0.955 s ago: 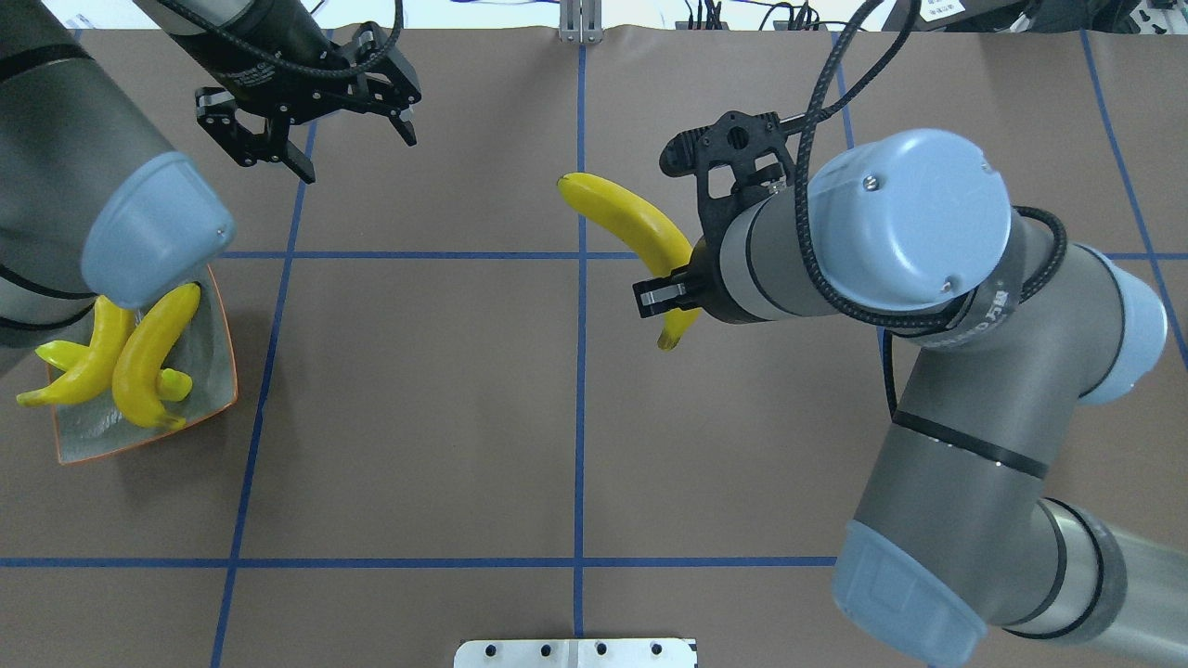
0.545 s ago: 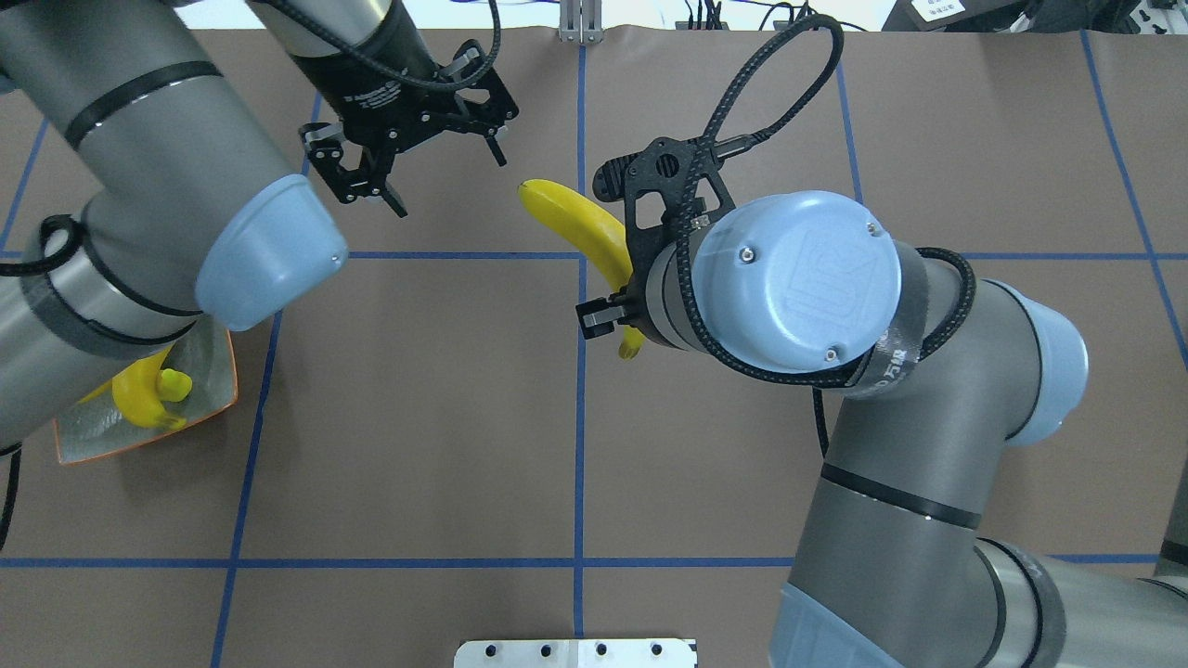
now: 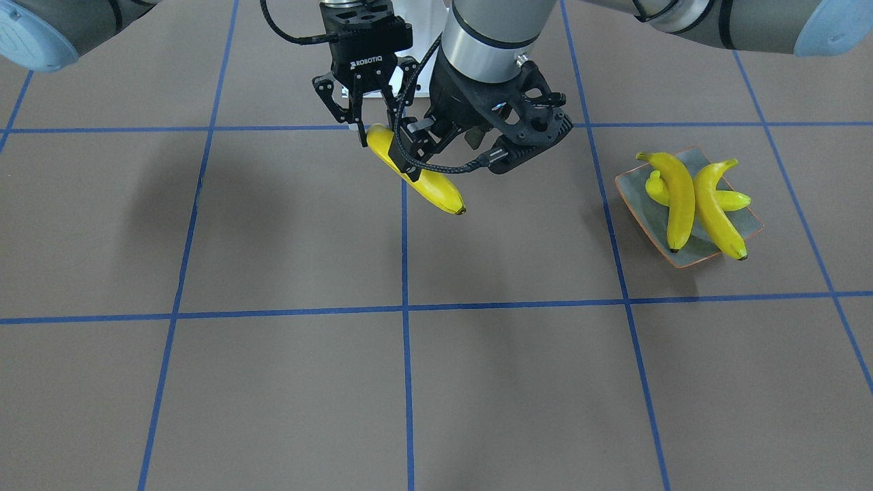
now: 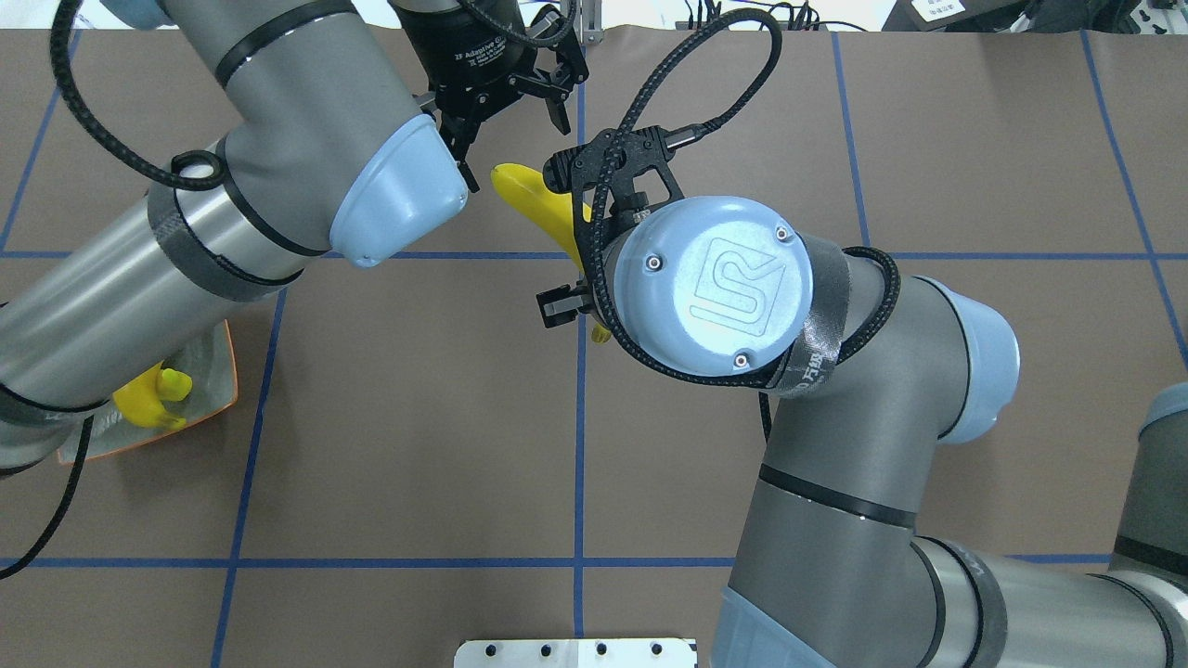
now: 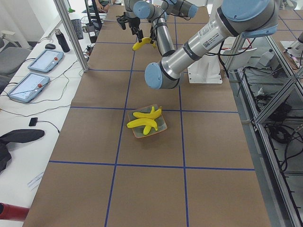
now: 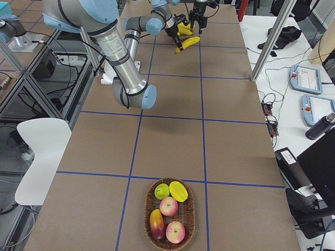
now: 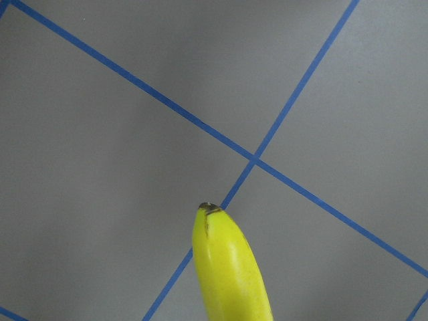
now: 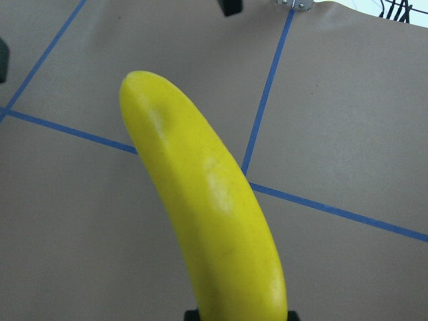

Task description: Transfer all bananas from basket to plate

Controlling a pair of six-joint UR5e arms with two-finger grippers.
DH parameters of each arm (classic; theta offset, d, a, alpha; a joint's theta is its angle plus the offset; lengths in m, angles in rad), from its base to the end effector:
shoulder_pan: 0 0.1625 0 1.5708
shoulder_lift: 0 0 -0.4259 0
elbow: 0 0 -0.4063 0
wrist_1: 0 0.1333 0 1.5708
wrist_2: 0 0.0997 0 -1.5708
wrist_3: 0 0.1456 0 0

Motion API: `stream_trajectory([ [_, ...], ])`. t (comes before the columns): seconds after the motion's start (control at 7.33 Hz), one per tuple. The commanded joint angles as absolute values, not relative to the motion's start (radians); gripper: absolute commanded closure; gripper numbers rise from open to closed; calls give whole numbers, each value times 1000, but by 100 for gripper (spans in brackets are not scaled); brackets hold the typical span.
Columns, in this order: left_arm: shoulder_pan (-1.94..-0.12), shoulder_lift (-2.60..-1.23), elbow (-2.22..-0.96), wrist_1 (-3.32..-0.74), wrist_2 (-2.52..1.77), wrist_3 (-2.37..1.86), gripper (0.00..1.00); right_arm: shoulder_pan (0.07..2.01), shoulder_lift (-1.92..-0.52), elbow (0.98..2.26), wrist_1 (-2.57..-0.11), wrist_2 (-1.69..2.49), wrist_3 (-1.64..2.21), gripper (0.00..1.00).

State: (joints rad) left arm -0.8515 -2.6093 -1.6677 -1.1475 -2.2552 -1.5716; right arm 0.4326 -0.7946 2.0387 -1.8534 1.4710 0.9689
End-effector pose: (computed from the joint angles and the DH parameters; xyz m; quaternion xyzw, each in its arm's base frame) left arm 0.4219 -0.5444 0.0305 -0.1510 0.4289 -0.2585 0.8523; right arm -0.4870 -0.3877 0.0828 0.2668 -0.3796 -0.0519 0.8843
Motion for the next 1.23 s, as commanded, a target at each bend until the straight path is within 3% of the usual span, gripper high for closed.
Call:
stream_trajectory([
  [0.0, -851, -2622, -1657, -1085, -2223, -1613, 1, 408, -784, 2046, -1881, 1402, 969, 100],
  [0.41, -850, -2693, -1553, -1083, -2224, -1701, 1, 350, -784, 2059, -1898, 1296, 989, 100],
  [1.09, -815, -2692, -1560, -1045, -2223, -1733, 1, 347, -778, 2054, -1898, 1252, 991, 100],
])
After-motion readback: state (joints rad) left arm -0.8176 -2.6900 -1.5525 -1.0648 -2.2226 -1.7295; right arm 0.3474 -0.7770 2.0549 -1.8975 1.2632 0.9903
